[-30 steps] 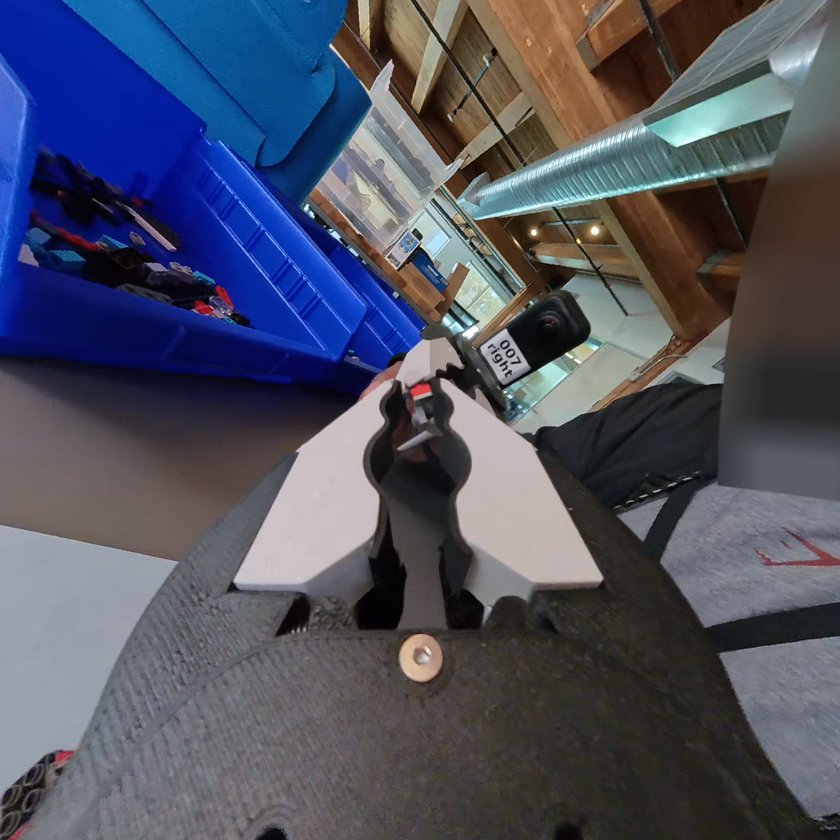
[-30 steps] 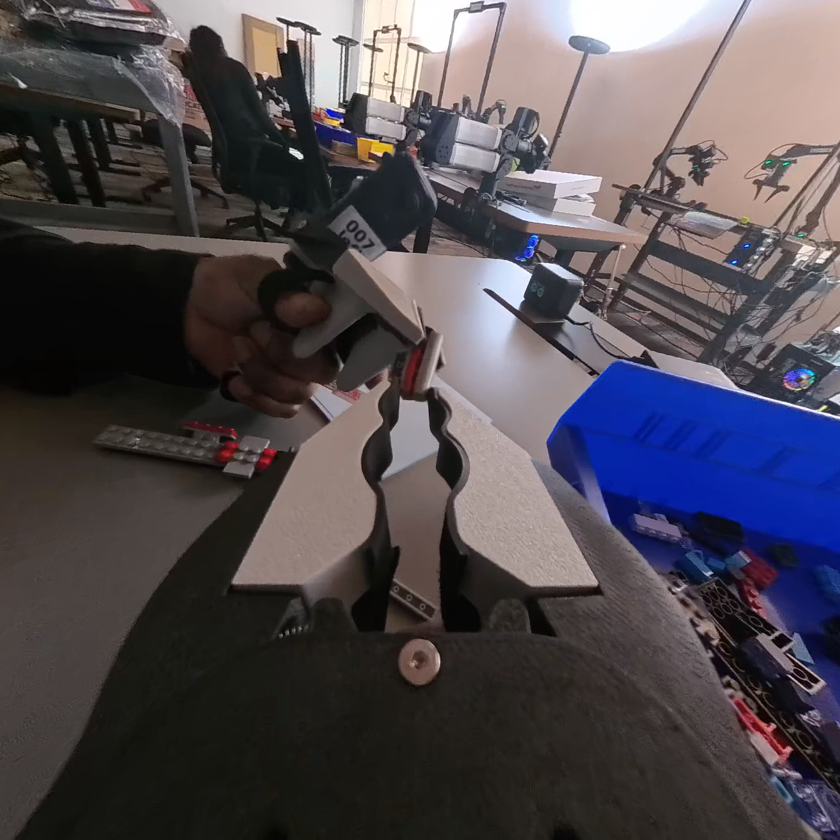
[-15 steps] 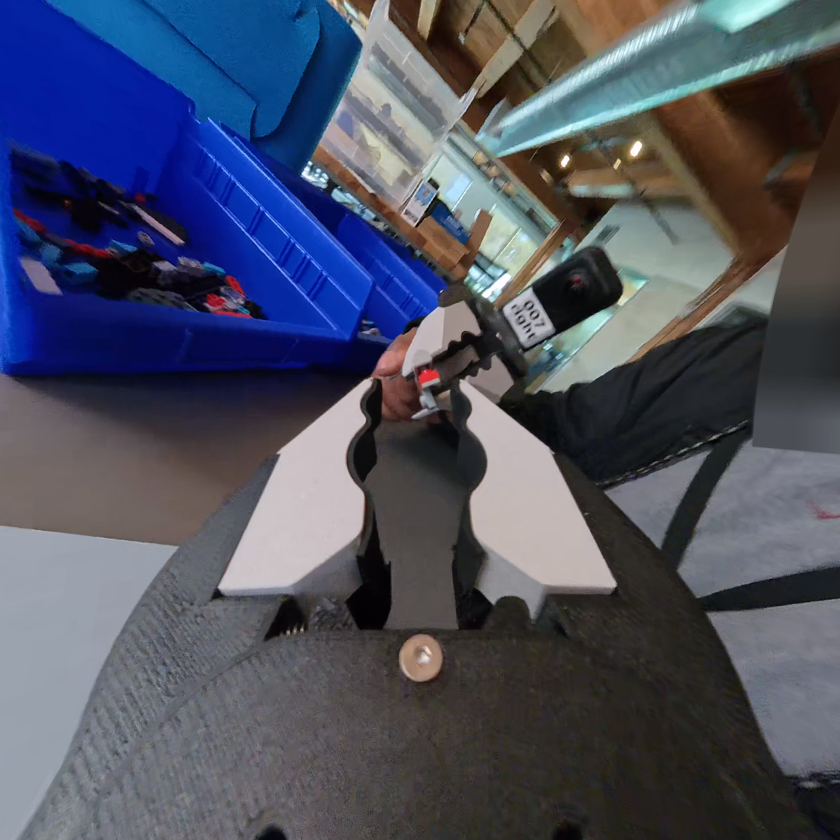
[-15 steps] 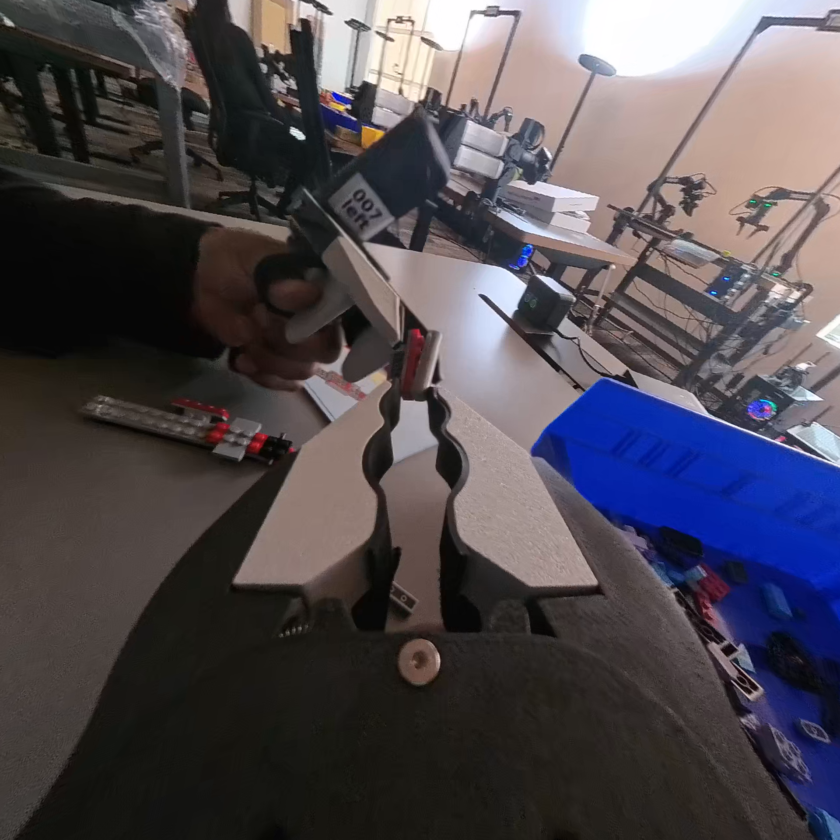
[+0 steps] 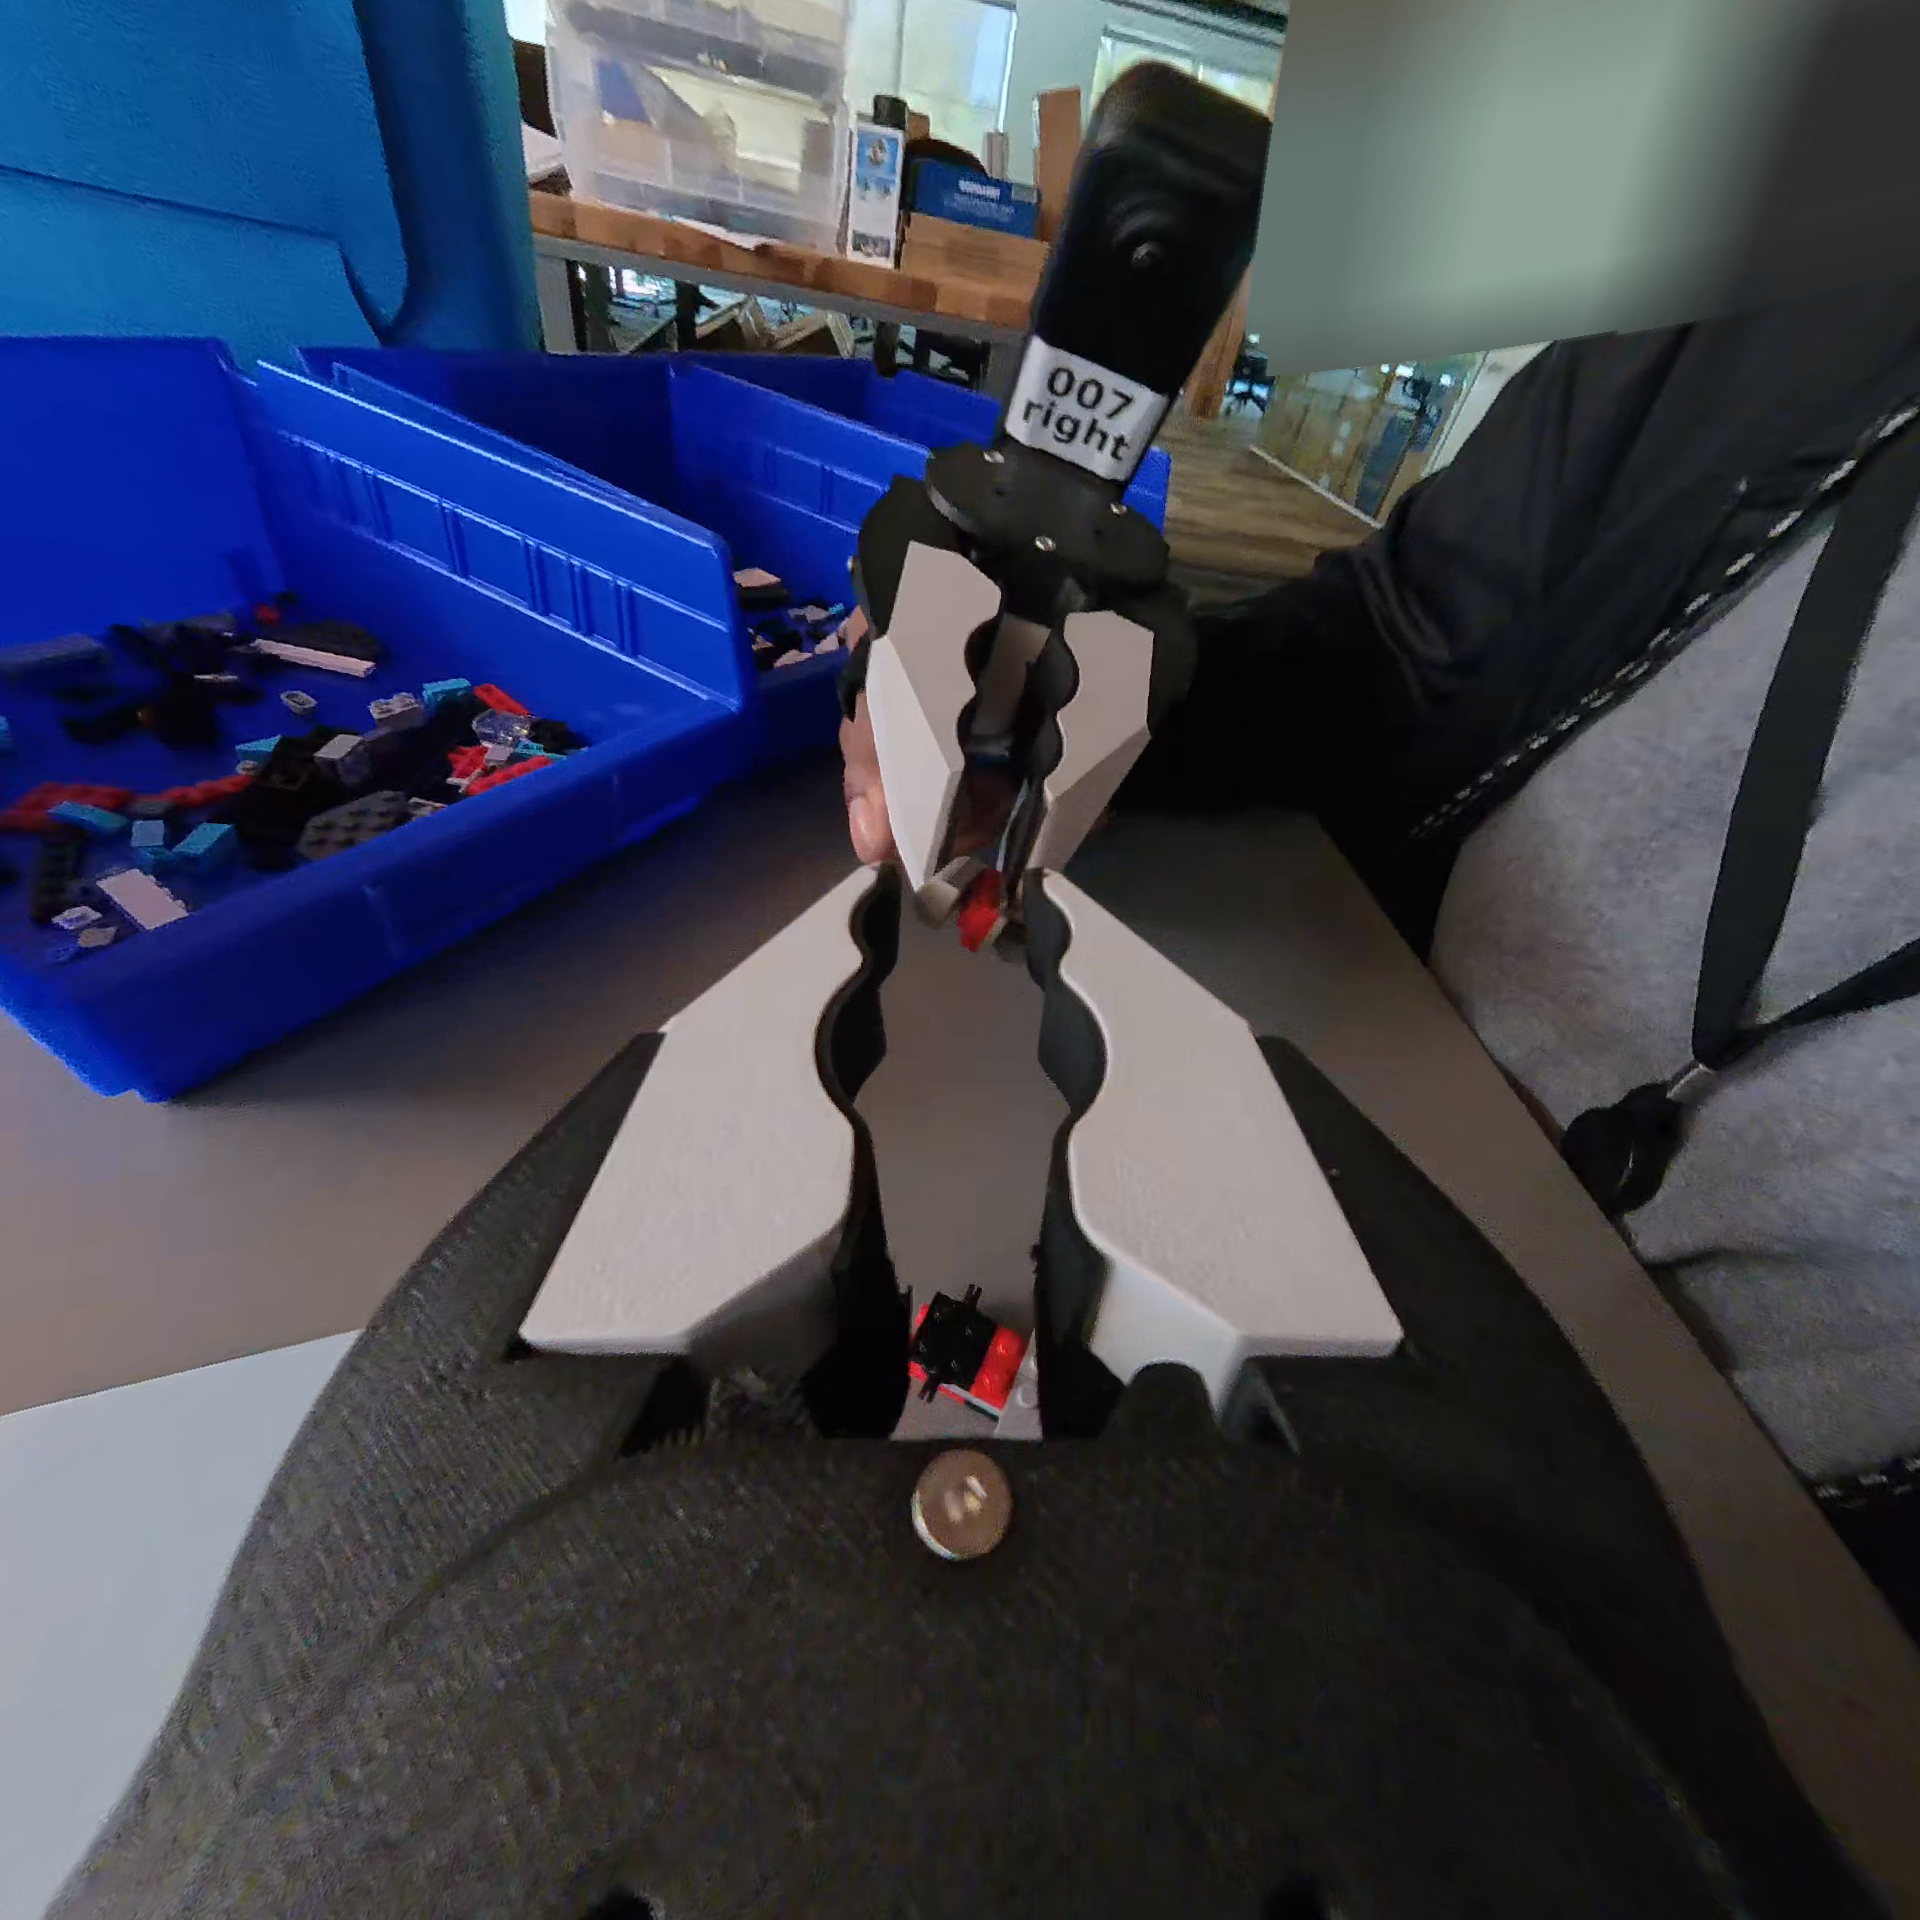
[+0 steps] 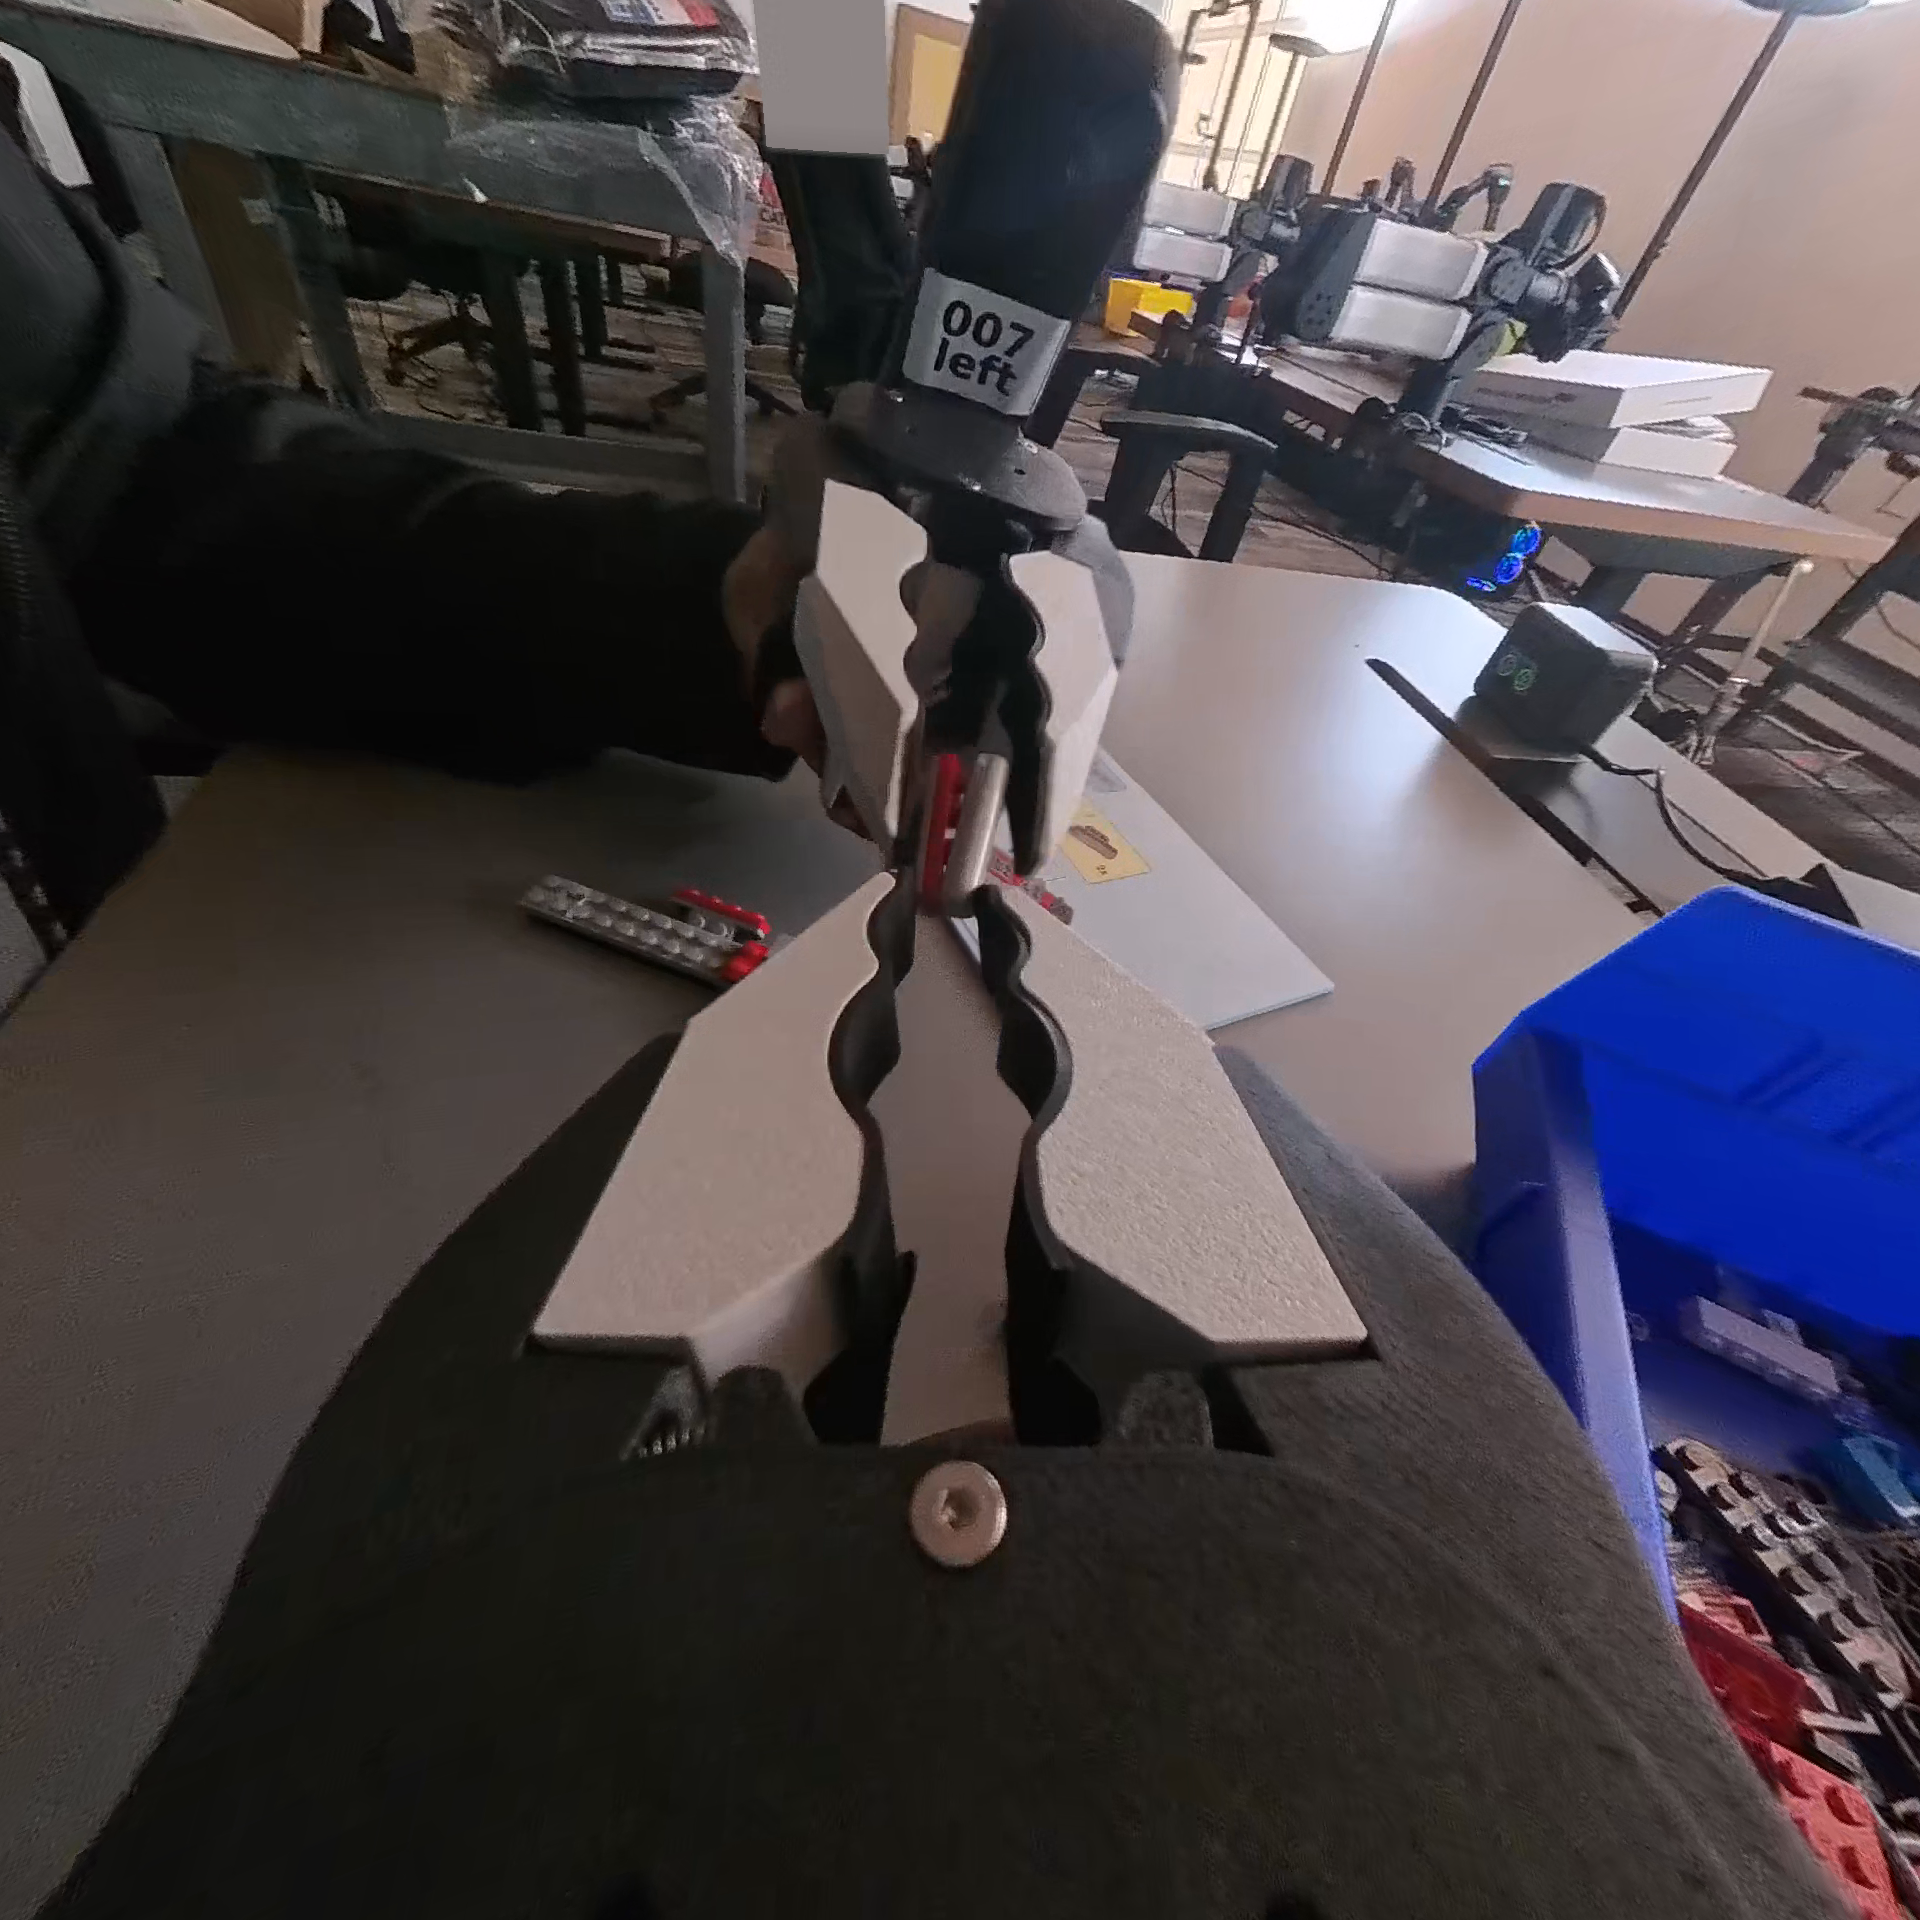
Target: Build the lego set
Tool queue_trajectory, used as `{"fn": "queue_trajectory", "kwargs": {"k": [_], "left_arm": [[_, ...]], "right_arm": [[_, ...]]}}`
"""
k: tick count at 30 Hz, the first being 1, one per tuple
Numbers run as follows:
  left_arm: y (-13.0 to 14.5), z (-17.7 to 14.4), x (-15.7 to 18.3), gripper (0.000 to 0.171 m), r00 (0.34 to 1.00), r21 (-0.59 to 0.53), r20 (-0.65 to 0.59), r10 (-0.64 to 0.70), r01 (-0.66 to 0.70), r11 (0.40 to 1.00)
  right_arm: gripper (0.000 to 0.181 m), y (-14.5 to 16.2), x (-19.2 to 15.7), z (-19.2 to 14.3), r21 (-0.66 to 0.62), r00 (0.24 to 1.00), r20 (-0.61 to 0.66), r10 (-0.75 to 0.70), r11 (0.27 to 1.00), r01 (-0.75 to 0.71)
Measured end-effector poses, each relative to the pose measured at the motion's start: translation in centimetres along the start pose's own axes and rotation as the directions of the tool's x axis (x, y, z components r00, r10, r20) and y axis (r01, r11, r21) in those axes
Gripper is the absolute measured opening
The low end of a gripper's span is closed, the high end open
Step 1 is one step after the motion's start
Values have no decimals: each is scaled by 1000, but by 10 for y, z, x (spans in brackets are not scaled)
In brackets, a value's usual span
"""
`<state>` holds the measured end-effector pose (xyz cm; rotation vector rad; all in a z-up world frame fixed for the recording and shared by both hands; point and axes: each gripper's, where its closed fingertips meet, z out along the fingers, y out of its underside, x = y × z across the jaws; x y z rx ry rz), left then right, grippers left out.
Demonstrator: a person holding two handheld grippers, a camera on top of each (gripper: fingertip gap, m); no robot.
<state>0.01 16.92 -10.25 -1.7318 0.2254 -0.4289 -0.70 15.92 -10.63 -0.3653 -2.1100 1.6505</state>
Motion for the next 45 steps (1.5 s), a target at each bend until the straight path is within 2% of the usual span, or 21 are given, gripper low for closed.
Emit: {"fn": "queue_trajectory", "kwargs": {"k": [2, 12, 18, 30, 37, 39, 41, 45], "left_arm": [[1, 0, 1, 16, 1000, -6, 2, 18, -18, 1000], [2, 0, 6, 13, 997, -21, -17, 79, -80, 997], [-3, 0, 9, 12, 991, -5, -7, 133, -133, 991], [-8, 2, 12, 11, 988, 8, 0, 156, -156, 988], [-10, 5, 7, 11, 985, 2, 48, 165, -166, 986], [-14, 6, 6, 12, 986, 28, 63, 152, -154, 988], [-18, 6, 8, 19, 978, 52, 81, 192, -196, 979], [-22, 1, 9, 19, 980, 76, 71, 185, -191, 979]], "right_arm": [[15, 0, 0, 0, 1, 1000, 7, 11, 1000, -11], [15, -1, -5, 0, 23, 995, 58, 82, 996, -84], [14, -7, -5, -3, 54, 995, 67, 79, 995, -83], [14, -12, -7, -8, 95, 996, 76, 53, 994, -60], [14, -10, -1, -11, 106, 998, 49, 47, 993, -52], [14, -12, 3, -12, 125, 997, 40, 61, 990, -66], [14, -13, 4, -14, 146, 996, 51, 77, 986, -84], [15, -18, 4, -17, 190, 993, 67, 99, 976, -110]]}}
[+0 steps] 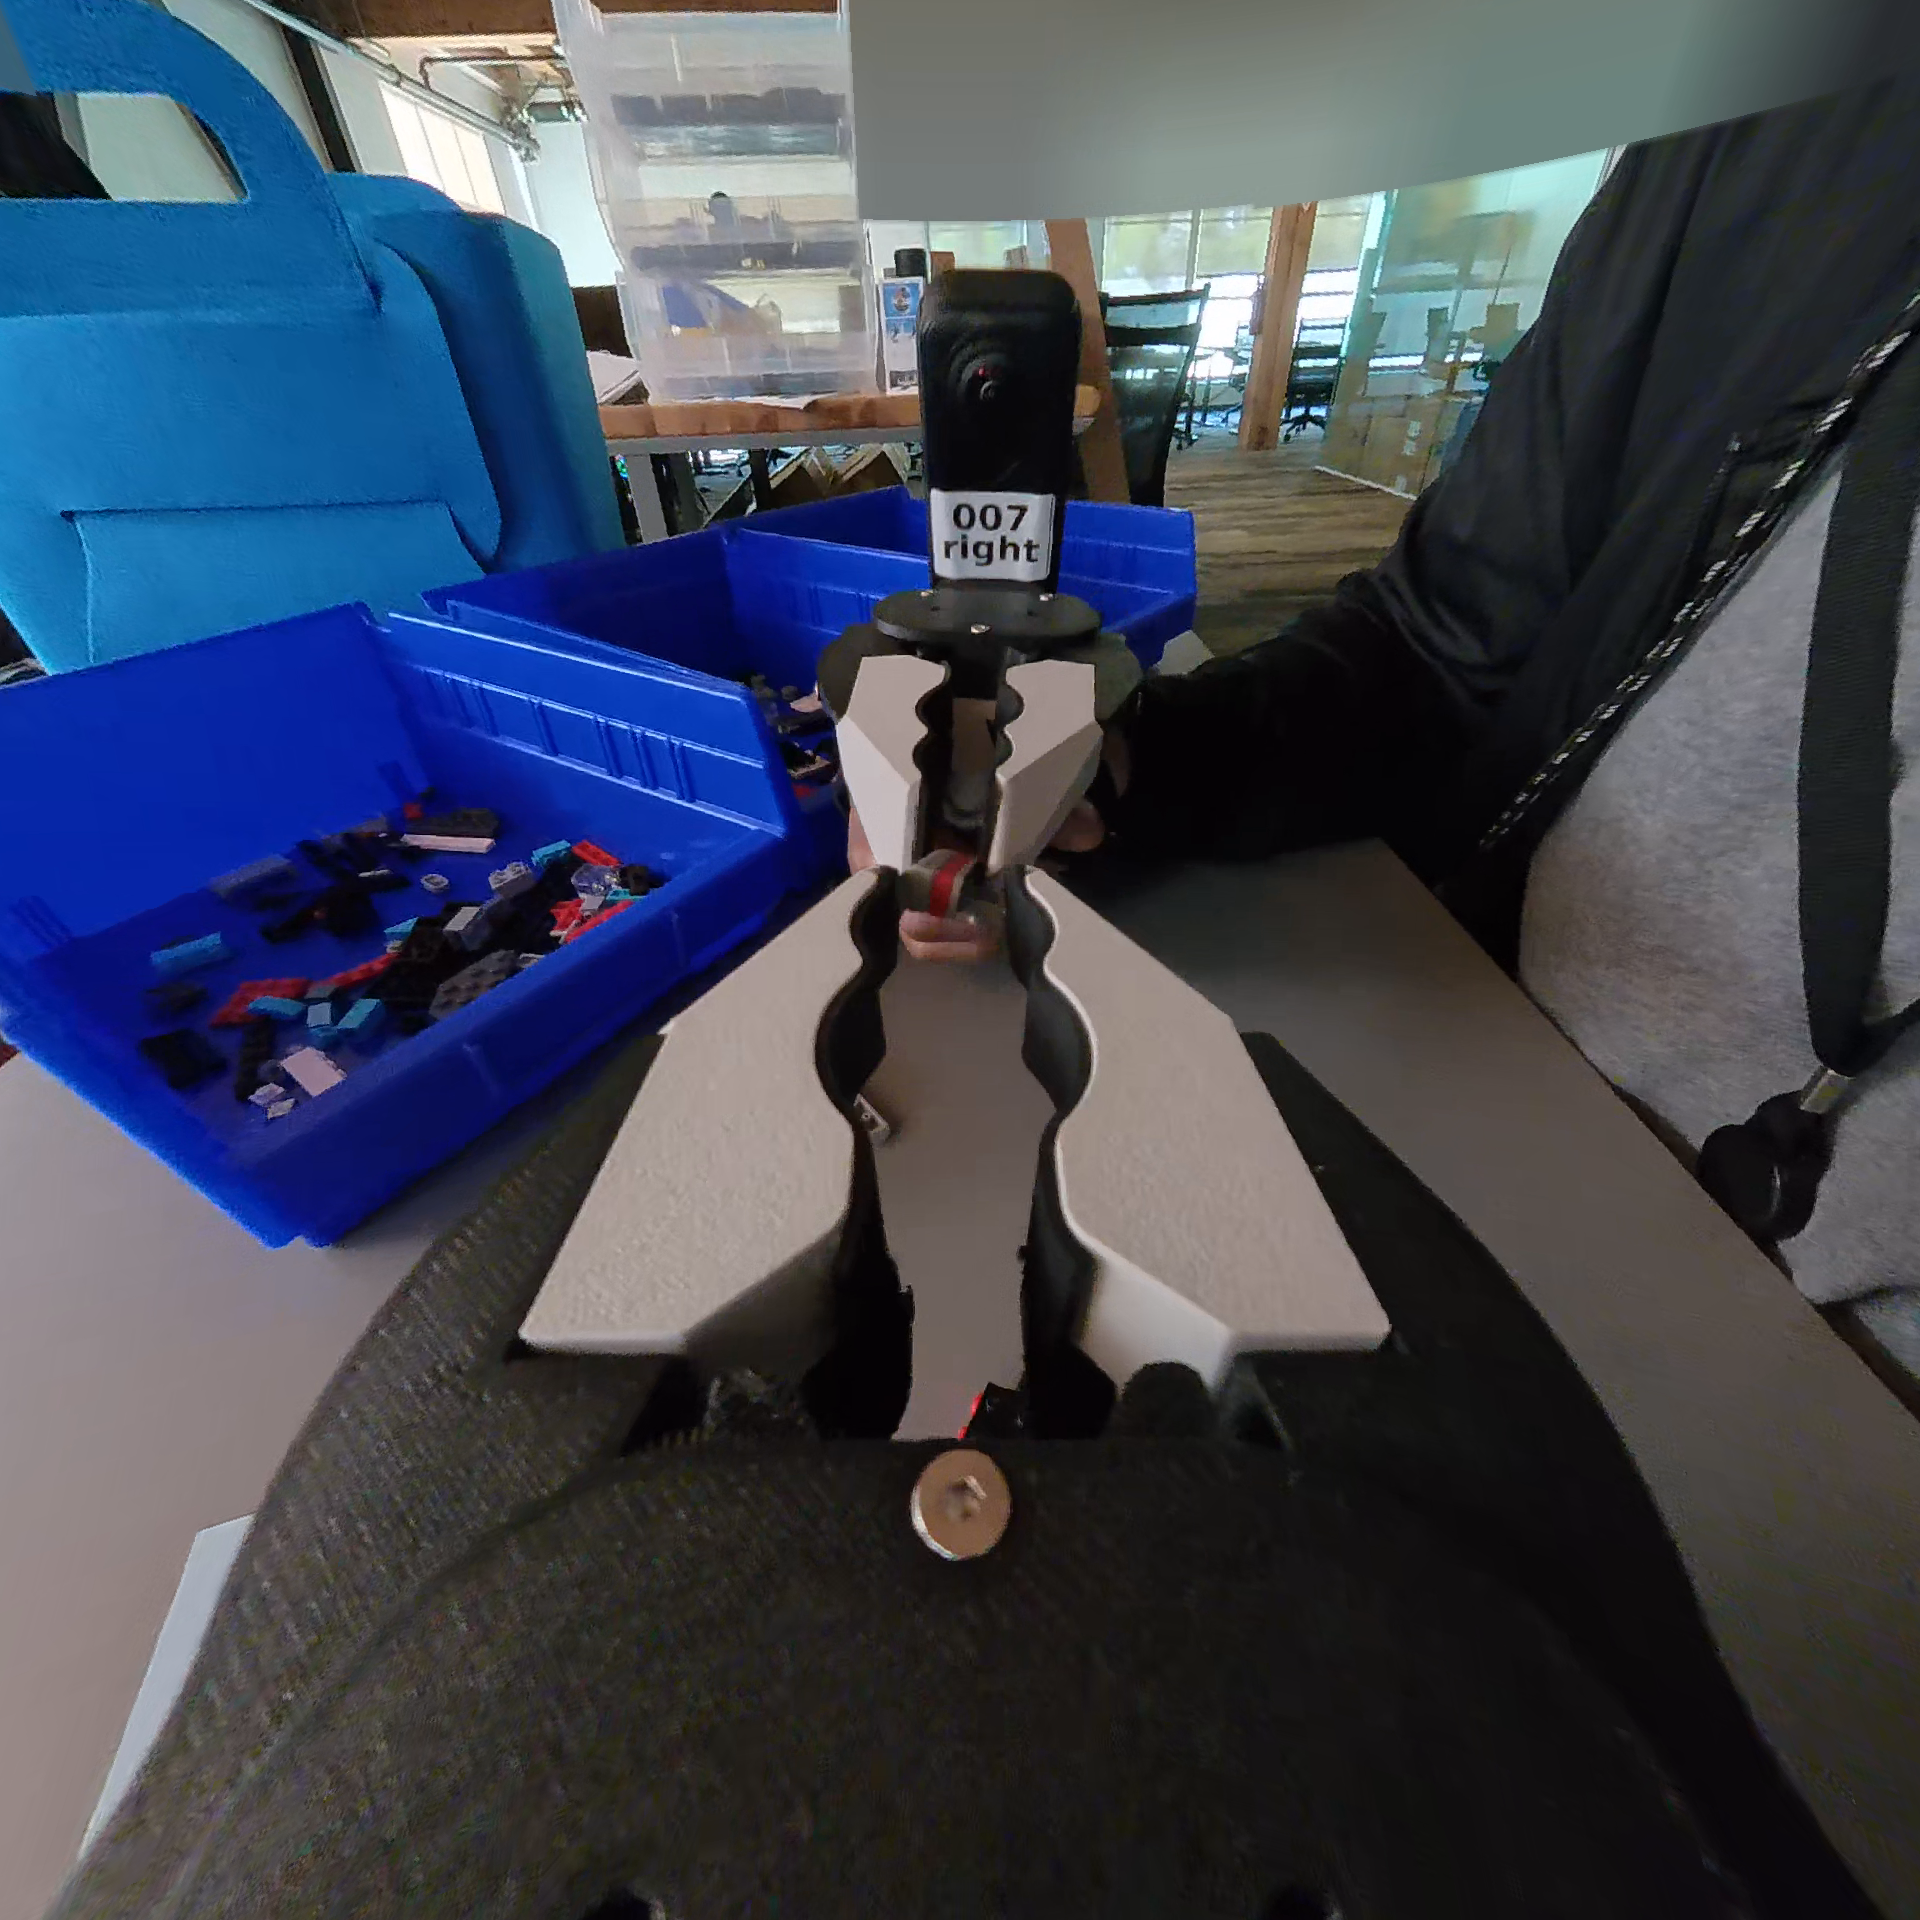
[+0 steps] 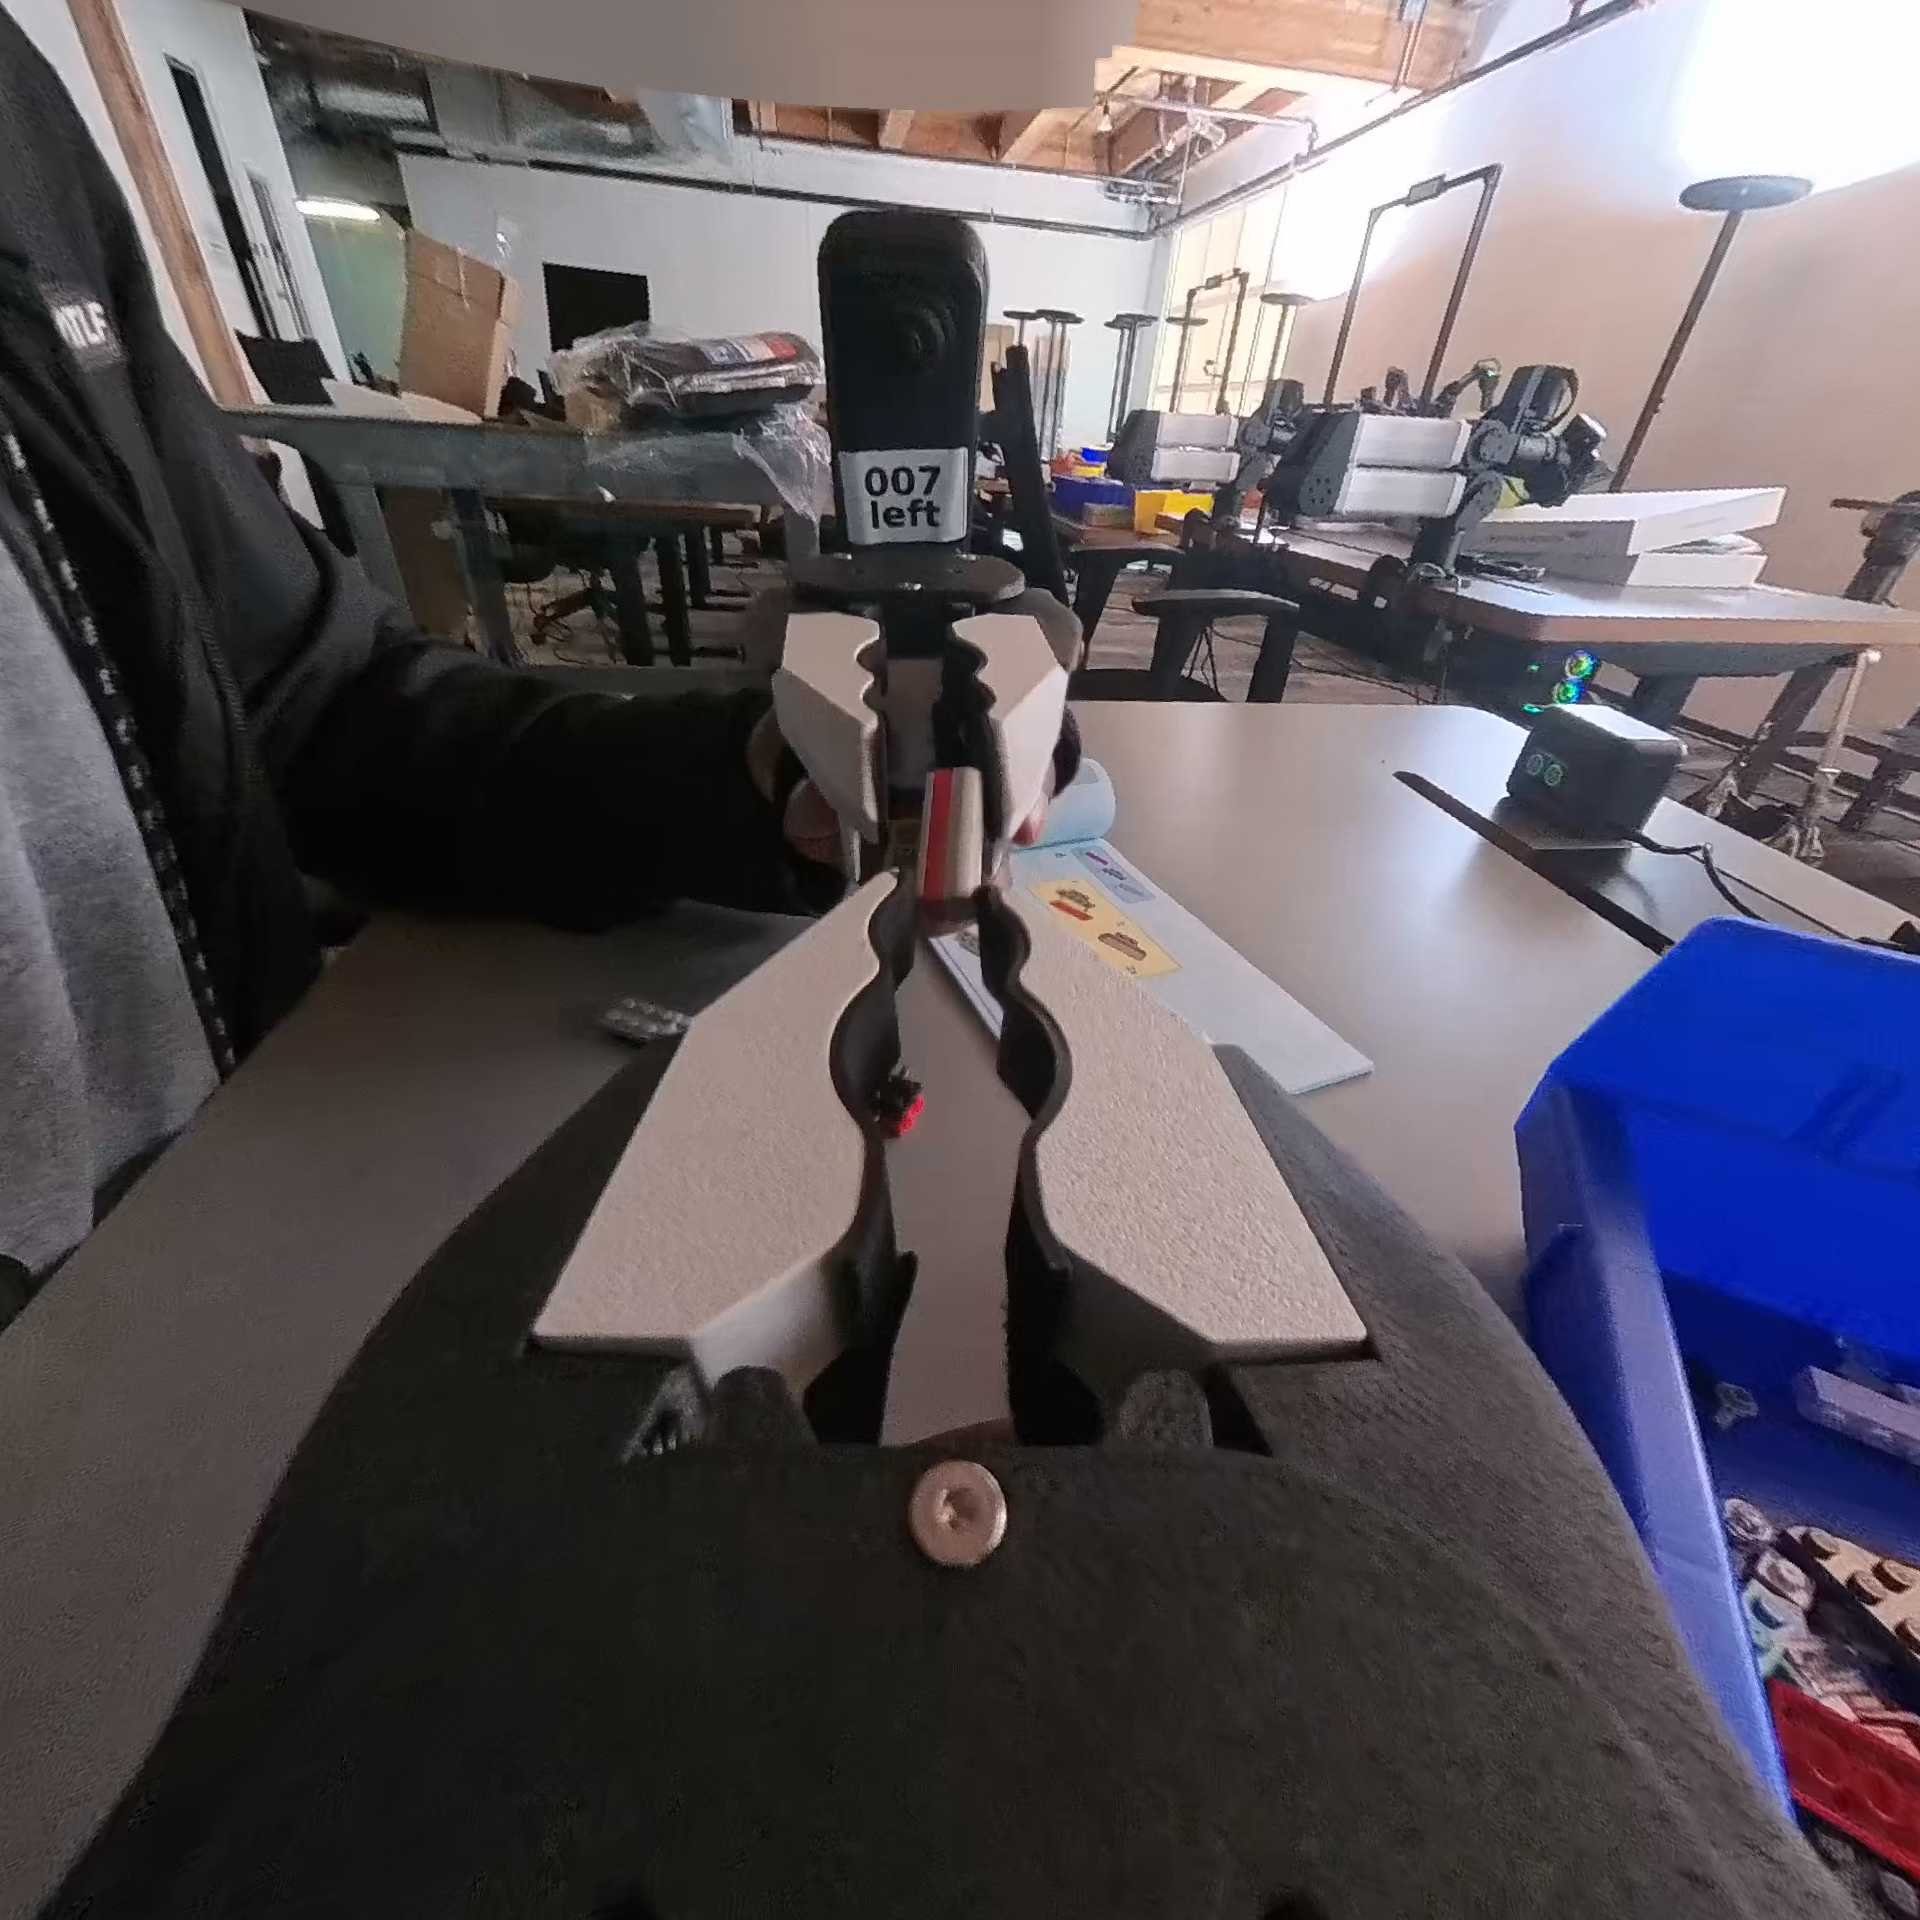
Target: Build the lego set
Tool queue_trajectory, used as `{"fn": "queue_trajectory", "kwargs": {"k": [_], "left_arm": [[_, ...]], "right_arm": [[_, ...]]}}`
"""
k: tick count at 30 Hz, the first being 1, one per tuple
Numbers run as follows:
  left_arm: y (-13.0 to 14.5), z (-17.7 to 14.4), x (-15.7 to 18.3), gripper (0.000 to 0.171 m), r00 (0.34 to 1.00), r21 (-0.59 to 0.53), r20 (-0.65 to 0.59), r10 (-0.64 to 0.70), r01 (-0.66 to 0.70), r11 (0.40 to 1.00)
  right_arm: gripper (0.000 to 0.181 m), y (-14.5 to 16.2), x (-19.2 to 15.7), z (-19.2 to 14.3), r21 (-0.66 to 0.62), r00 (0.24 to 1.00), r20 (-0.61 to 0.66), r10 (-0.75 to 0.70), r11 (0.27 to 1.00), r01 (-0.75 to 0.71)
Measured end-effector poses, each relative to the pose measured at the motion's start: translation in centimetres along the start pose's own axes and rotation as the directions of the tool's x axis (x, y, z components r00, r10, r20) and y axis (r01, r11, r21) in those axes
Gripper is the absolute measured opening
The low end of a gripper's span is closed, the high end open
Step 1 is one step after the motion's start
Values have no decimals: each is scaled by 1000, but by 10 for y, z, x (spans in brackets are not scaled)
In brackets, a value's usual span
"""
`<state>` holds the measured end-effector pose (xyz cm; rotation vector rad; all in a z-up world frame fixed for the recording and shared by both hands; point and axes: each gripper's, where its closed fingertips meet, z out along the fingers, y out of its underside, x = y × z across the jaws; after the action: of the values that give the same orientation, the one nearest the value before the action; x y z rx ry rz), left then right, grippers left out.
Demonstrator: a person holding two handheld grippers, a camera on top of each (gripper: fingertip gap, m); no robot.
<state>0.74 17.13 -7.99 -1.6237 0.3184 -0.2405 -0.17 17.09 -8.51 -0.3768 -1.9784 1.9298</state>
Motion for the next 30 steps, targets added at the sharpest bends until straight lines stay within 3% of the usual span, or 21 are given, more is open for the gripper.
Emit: {"fn": "queue_trajectory", "kwargs": {"k": [19, 30], "left_arm": [[-8, -6, 8, 10, 999, 36, -52, 6, -4, 999], [-5, -6, 11, 11, 994, 33, -46, 103, -102, 994]], "right_arm": [[14, -3, -13, 1, 29, 996, 85, 27, 999, -30], [14, -1, -16, 2, 1, 996, 90, 8, 1000, -8]]}}
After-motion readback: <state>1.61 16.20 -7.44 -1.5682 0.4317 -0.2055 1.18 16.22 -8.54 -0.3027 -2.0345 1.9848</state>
